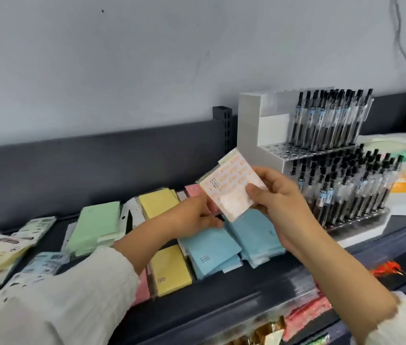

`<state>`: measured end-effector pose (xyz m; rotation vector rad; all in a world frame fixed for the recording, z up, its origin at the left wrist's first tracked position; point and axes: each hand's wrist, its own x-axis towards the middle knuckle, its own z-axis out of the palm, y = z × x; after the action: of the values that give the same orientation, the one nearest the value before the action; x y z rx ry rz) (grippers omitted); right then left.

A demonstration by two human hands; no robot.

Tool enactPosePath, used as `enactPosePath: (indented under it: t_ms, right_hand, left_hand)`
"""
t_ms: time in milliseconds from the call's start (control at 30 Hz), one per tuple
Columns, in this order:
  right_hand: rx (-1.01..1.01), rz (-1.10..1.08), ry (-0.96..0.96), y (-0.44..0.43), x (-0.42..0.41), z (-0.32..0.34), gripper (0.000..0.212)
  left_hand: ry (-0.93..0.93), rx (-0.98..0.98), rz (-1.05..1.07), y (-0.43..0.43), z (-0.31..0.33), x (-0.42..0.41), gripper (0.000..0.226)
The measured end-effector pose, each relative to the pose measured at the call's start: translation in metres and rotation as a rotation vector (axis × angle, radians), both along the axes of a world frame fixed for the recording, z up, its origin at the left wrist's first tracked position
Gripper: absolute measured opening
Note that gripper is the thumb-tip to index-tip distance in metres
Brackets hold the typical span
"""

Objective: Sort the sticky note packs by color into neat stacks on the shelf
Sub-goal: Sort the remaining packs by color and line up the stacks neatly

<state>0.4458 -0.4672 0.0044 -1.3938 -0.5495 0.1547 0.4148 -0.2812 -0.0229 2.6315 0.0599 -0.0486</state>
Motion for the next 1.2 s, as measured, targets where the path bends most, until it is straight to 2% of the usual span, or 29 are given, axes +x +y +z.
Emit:
enactPosePath:
  t_ms: [67, 233, 367, 467, 633, 867, 967, 1200]
  right_hand:
    - [0.000, 0.052, 0.000, 0.004, 0.006, -0.002, 0.029]
    - [0.048, 0.124, 0.025, 0.015, 0.013, -0.003, 0.031]
    - [0.082, 0.168, 0.031, 0.022, 0.014, -0.006, 0.031]
    - [0.065, 0.171, 0.037, 0.027, 0.015, -0.012, 0.030]
    - [0.023, 0.157, 0.043, 0.031, 0.015, -0.016, 0.030]
    - [-0.001, 0.177, 0.057, 0.031, 0.012, -0.014, 0.029]
    - [-0.004, 0.188, 0.047, 0.032, 0.009, -0.012, 0.029]
    - [-0.018, 0.199, 0.057, 0.035, 0.004, -0.012, 0.028]
  left_hand:
    - [-0.050, 0.025, -0.034, -0.005, 0.000, -0.002, 0.036]
    - [-0.146, 0.077, 0.008, -0.008, 0.005, -0.015, 0.041]
    - [-0.004, 0.171, -0.018, -0.003, 0.006, -0.034, 0.068]
    - [0.096, 0.223, -0.018, -0.003, 0.004, -0.043, 0.074]
    - [0.075, 0.097, -0.024, -0.004, 0.000, -0.046, 0.069]
    - [0.073, 0.098, -0.047, -0.002, -0.005, -0.047, 0.068]
    - [0.060, 0.031, -0.009, -0.002, -0.006, -0.050, 0.072]
    - [-0.100, -0.024, 0.202, 0.009, 0.014, -0.068, 0.038]
